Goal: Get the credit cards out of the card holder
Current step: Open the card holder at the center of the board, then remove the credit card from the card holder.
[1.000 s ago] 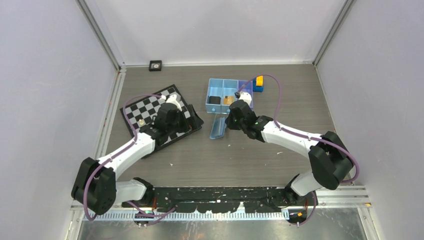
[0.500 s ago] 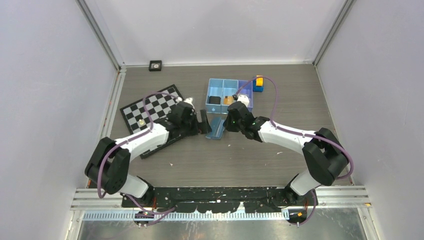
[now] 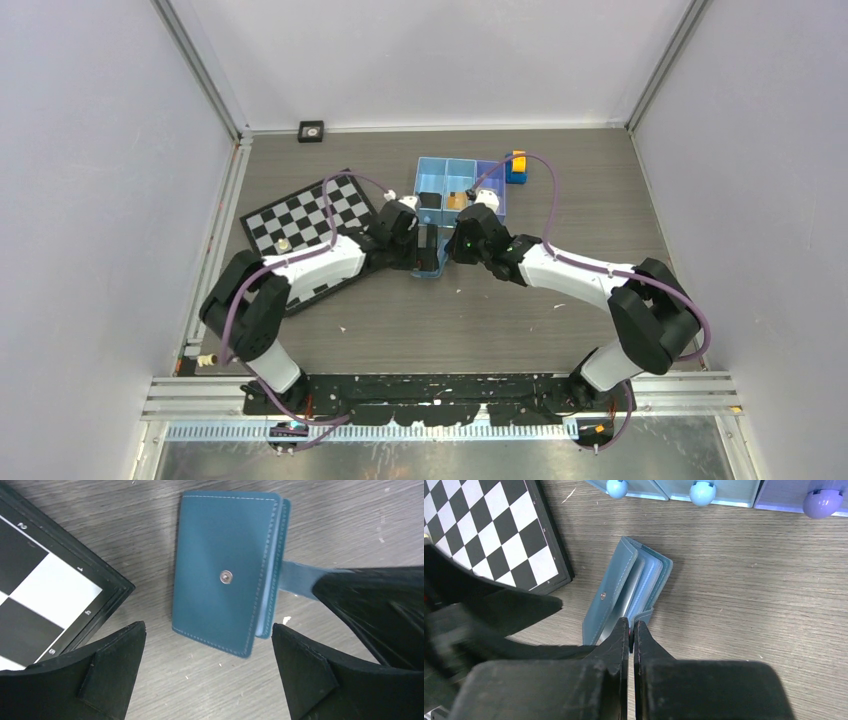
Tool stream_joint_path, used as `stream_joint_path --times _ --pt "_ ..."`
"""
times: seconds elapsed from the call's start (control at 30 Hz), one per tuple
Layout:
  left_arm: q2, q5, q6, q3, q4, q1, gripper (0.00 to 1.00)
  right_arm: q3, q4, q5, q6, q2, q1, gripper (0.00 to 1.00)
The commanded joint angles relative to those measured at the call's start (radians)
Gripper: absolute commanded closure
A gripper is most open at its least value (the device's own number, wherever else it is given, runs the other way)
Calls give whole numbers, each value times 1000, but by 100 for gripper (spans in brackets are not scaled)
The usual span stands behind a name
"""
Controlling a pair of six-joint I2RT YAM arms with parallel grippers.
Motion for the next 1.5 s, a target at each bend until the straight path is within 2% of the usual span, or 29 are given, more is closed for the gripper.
stream_joint_path --times 0.0,0.1,0.27,0.43,0.63,0.7,0.77,0.9,1.1,1.3,1.47 --pt "68 -15 26 45 -1 3 1 -1 55 -4 0 -51 -3 100" --pt "107 18 16 67 -23 16 7 -10 58 5 0 -64 -2 99" --pt "144 139 -47 37 28 84 24 -16 62 11 3 -73 -3 99" --pt "204 186 -58 67 -7 104 43 -19 57 26 5 -76 -3 99" --pt "194 222 -74 48 19 126 58 -25 52 47 6 -83 -6 100" --pt "173 220 -70 39 26 127 60 -27 50 48 8 -84 -9 99" --pt "143 213 -68 27 28 127 59 -29 52 46 10 -87 -10 99" --pt "78 170 -60 -5 37 128 44 -32 57 35 5 -94 -11 100" --pt "35 108 -15 -16 44 95 30 -32 61 2 3 -100 -10 99" --pt "-32 45 41 -39 82 44 23 -32 33 5 -1 -120 -11 100" --pt "-88 22 51 -84 154 42 22 -44 13 26 7 -128 -15 99"
